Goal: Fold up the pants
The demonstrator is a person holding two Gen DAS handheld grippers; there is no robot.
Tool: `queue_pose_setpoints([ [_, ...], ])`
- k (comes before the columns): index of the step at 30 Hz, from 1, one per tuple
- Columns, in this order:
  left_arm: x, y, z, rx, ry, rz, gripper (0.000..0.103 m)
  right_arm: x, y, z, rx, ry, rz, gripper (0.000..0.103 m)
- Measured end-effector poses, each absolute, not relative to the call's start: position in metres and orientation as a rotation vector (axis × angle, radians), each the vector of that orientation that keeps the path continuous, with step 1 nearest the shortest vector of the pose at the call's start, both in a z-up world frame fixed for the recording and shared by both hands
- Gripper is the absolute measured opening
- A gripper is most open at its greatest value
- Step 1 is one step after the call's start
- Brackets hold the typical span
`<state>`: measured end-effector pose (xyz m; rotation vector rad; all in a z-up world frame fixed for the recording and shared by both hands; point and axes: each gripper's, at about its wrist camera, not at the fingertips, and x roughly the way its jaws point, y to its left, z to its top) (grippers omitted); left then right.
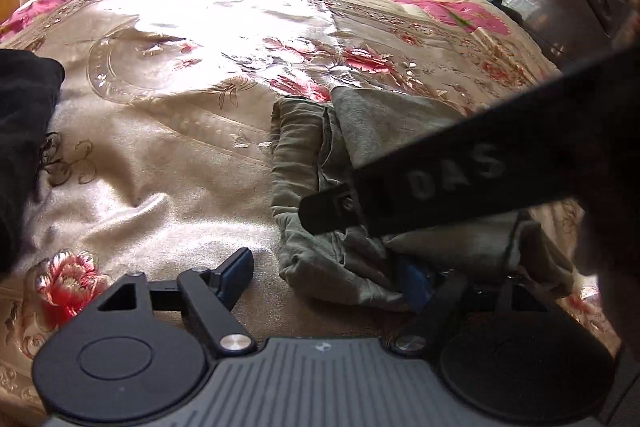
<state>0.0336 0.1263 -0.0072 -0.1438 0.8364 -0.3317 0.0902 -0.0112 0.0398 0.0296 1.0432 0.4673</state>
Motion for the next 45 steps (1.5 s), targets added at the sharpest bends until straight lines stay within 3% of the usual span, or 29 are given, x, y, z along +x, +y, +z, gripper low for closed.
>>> queue_pose_setpoints([
  [3, 0.034, 0.132, -0.005, -0.181, 0.823, -0.328, 0.09, 0.077, -0.025, 0.052, 0.003, 1.021, 0.446, 0.026],
  [5, 0.028, 0.138, 0.003, -0.199, 0.769, -0.315, 0.09, 0.077, -0.038, 0.06, -0.048, 0.983, 0.393, 0.041],
  [6, 0.024, 0.142, 0.009, -0.209, 0.734, -0.311, 0.09, 0.081, -0.045, 0.061, -0.063, 0.978, 0.359, 0.042],
  [11, 0.003, 0.147, 0.031, -0.276, 0.659, -0.353, 0.091, 0.111, -0.068, 0.062, -0.001, 0.973, 0.309, 0.042],
  [19, 0.019, 0.097, 0.021, -0.185, 0.778, -0.421, 0.093, 0.151, -0.027, 0.034, -0.139, 1.056, 0.387, 0.044],
  [24, 0.013, 0.077, 0.031, -0.033, 0.681, -0.347, 0.092, 0.158, -0.029, 0.026, -0.213, 1.055, 0.364, 0.038],
  [26, 0.009, 0.073, 0.036, 0.021, 0.618, -0.33, 0.092, 0.158, -0.038, 0.029, -0.166, 1.066, 0.369, 0.02],
  [29, 0.018, 0.069, 0.033, 0.013, 0.655, -0.363, 0.092, 0.153, -0.051, 0.039, -0.1, 1.066, 0.387, 0.012],
  [36, 0.035, 0.049, 0.01, 0.071, 0.759, -0.398, 0.092, 0.152, -0.072, 0.05, 0.015, 1.074, 0.415, 0.014],
  [43, 0.027, 0.044, -0.001, 0.119, 0.773, -0.412, 0.058, 0.151, -0.067, 0.026, -0.009, 1.163, 0.414, 0.034],
  [45, 0.027, 0.045, -0.001, 0.093, 0.781, -0.423, 0.045, 0.141, -0.068, 0.028, -0.022, 1.161, 0.438, 0.034],
])
